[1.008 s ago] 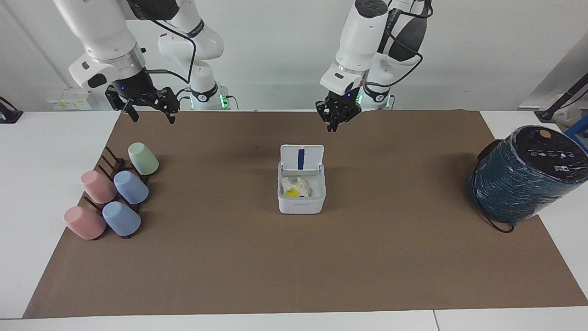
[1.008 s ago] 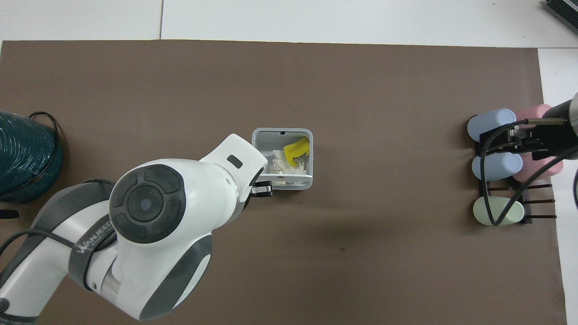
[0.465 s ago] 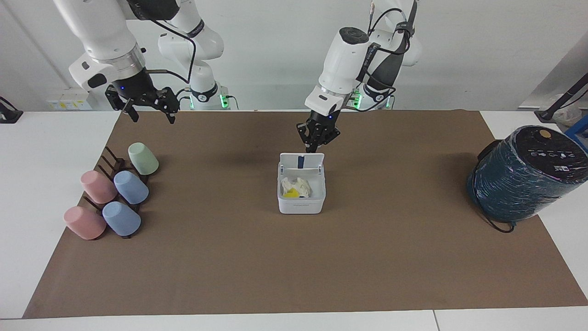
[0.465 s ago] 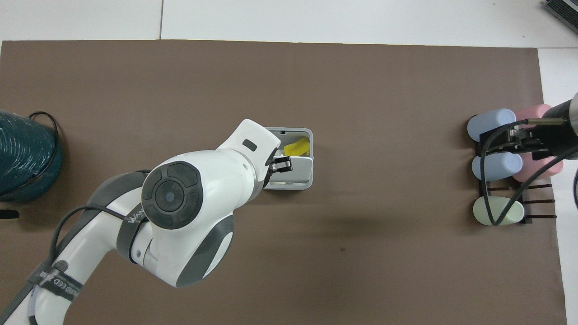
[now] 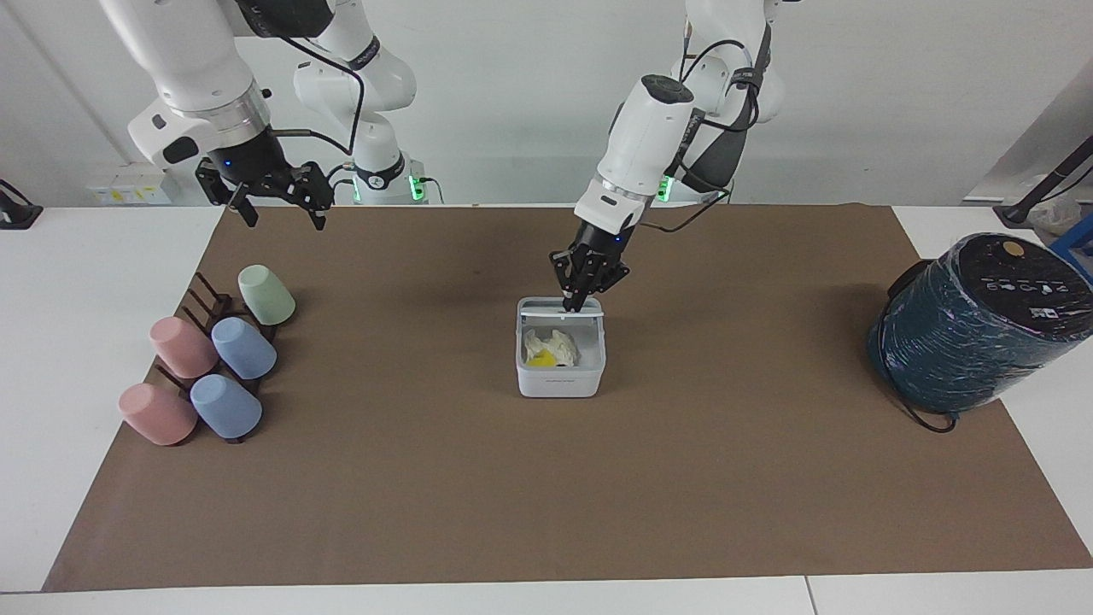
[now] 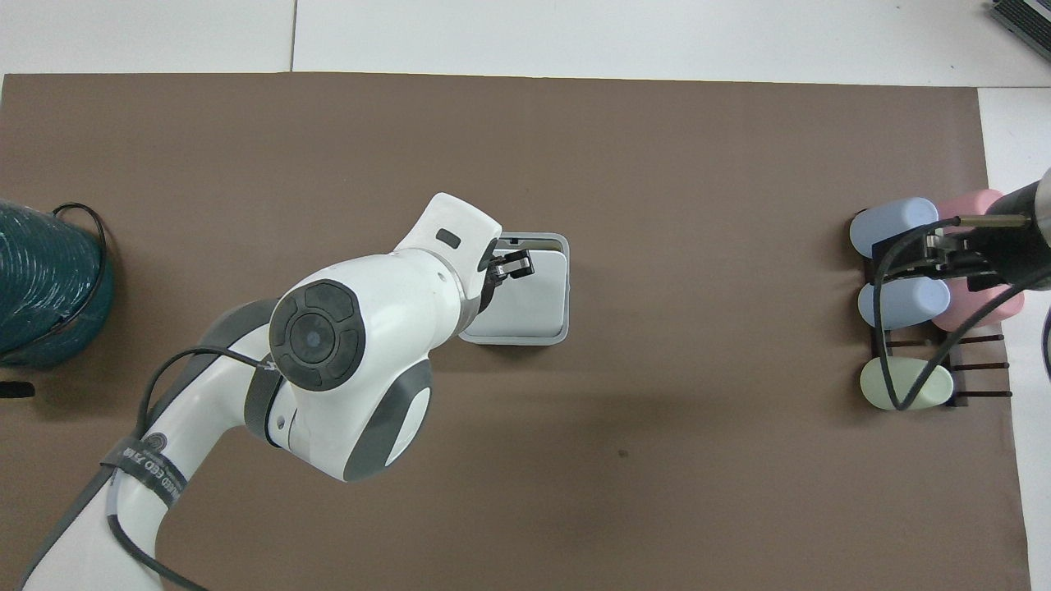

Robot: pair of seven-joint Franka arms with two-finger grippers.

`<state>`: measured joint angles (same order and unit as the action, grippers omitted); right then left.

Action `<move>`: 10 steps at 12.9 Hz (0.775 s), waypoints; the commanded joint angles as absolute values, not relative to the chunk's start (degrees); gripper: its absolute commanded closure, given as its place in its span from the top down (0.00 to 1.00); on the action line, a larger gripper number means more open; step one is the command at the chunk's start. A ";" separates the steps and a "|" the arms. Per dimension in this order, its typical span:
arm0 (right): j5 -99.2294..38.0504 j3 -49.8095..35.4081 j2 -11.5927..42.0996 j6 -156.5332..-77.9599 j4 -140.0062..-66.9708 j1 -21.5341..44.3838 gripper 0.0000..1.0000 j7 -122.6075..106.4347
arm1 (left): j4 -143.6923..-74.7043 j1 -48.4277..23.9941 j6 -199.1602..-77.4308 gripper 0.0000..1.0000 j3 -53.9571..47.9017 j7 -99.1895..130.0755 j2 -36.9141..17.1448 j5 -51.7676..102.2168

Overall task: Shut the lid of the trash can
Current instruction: 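Push the raised lid down over the can with the left gripper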

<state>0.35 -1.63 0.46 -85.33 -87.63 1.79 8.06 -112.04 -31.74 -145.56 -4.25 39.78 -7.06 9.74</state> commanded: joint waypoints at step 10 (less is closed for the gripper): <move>0.26 -2.29 -0.97 -85.96 -89.38 0.88 1.00 8.00 | -111.36 -30.32 -151.17 0.16 -4.31 39.81 -13.01 10.81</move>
